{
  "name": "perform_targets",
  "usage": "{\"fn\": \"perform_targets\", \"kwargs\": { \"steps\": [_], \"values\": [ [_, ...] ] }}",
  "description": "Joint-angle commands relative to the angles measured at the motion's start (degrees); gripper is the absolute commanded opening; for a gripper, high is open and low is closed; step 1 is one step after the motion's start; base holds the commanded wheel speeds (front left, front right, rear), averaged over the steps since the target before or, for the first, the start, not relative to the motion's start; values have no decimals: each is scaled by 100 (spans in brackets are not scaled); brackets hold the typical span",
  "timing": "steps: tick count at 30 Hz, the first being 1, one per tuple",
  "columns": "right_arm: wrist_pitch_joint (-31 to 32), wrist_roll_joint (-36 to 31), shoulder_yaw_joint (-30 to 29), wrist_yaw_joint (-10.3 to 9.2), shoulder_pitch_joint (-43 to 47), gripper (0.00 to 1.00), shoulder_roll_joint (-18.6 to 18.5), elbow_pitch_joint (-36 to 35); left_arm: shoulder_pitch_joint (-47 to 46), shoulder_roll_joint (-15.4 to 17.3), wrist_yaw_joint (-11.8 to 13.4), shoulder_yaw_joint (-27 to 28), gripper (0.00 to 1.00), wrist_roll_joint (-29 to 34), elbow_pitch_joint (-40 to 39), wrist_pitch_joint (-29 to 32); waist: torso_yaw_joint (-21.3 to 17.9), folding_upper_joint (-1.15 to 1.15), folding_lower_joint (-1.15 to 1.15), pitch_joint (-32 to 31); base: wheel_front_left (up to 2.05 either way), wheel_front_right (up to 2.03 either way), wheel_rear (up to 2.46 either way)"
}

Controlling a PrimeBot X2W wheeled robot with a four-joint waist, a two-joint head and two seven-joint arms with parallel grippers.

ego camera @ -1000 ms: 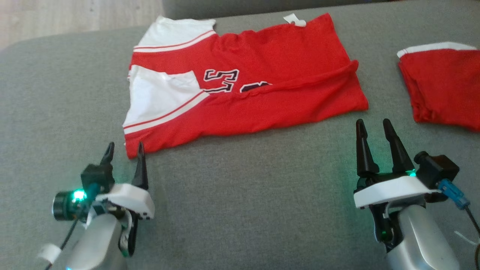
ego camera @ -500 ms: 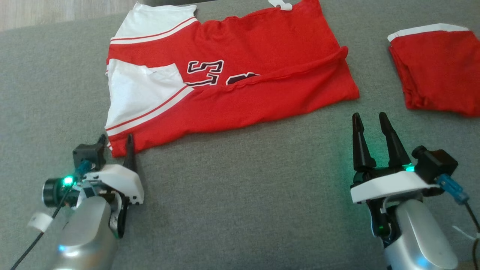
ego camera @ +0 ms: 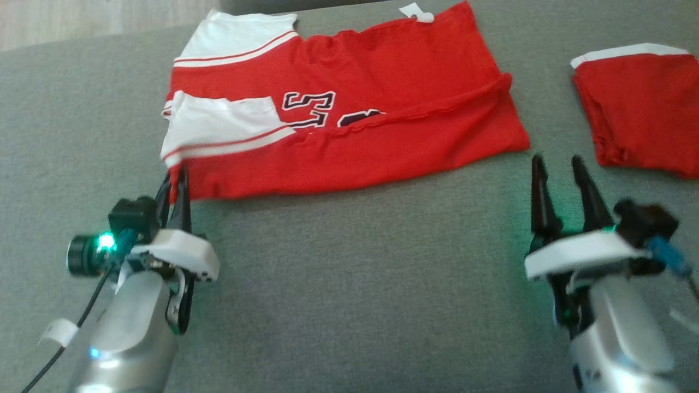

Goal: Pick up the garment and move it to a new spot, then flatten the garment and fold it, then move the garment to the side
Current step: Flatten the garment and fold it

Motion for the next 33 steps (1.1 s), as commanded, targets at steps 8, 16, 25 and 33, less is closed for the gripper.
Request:
{"fn": "perform_targets", "kwargs": {
  "steps": [8,16,25,33],
  "values": [
    [939,-682,-692,-11,-1272,100,10,1067,-63,239,-27,120,0,236,-1231,-172,245,0,0,65,0,0,0],
    [1433,-1362,-986,-11,-2086,100,10,2381,23,190,-97,-35,0,319,-1457,-177,401,0,0,164,0,0,0],
    [1501,-2087,-1085,-11,-2660,100,10,3388,29,195,-126,-99,0,312,-1428,-178,482,0,0,259,0,0,0],
    [1409,-2757,-1289,-11,-2775,0,10,3698,76,217,-74,-132,0,293,-1265,-161,527,0,0,88,0,0,0]
  ]
}}
